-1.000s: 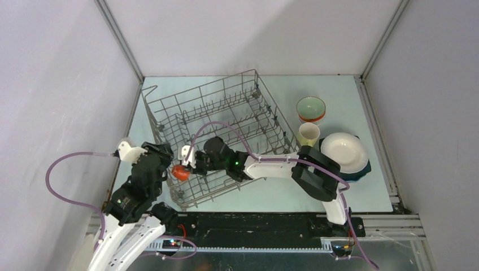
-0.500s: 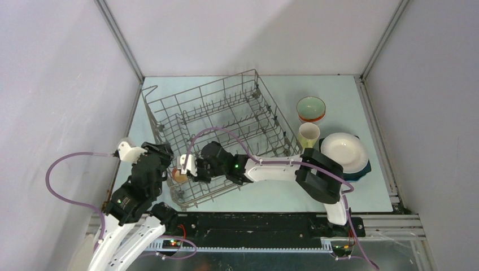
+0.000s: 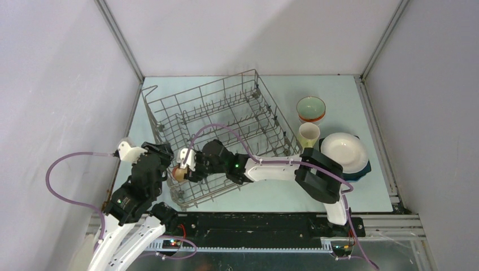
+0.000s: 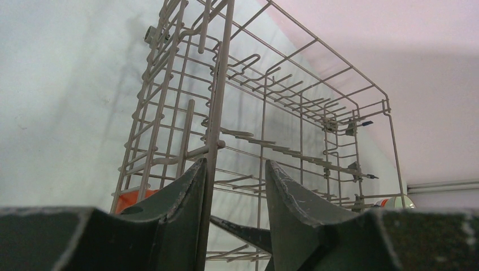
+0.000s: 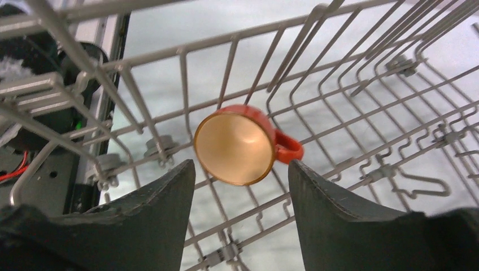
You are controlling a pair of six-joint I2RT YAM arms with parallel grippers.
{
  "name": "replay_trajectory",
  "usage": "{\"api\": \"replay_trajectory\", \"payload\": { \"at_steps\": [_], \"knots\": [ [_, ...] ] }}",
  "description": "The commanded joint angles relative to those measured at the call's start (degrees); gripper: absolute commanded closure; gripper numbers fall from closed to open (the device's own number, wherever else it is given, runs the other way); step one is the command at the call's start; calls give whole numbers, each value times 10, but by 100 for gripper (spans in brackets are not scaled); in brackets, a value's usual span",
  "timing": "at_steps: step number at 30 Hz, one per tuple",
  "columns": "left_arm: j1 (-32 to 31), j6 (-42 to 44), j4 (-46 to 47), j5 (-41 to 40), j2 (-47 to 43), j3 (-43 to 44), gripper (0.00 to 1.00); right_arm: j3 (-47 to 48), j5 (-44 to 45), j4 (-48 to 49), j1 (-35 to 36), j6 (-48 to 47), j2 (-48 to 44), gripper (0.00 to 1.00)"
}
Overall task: Unload the mixed dishes from the dish rack
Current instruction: Pick up the cup from the dish rack.
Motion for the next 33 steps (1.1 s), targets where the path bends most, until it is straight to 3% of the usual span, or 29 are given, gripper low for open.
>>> {"api": "replay_trajectory", "payload": {
  "at_steps": [1, 5, 11, 19, 23, 31, 33],
  "knots": [
    [-8, 5, -51, 58, 19, -23, 76, 6, 31, 97, -3, -6, 23, 34],
    [-8, 10, -43, 69, 23, -26, 80, 44, 28, 93, -9, -33, 59, 33],
    [-8, 15, -39, 73, 26, -28, 83, 110, -48, 24, -17, -108, 106, 39],
    [-8, 22, -36, 76, 23, -29, 87, 127, -122, -84, -29, -190, 101, 42],
    [-8, 45, -12, 110, 12, -33, 99, 130, -108, -115, -32, -213, 96, 43],
    [-8, 92, 69, 179, -47, -63, 100, 166, -91, -158, -32, -224, 117, 44],
    [-8, 93, 67, 176, -53, -64, 100, 166, -89, -158, -31, -223, 122, 49]
  ]
}}
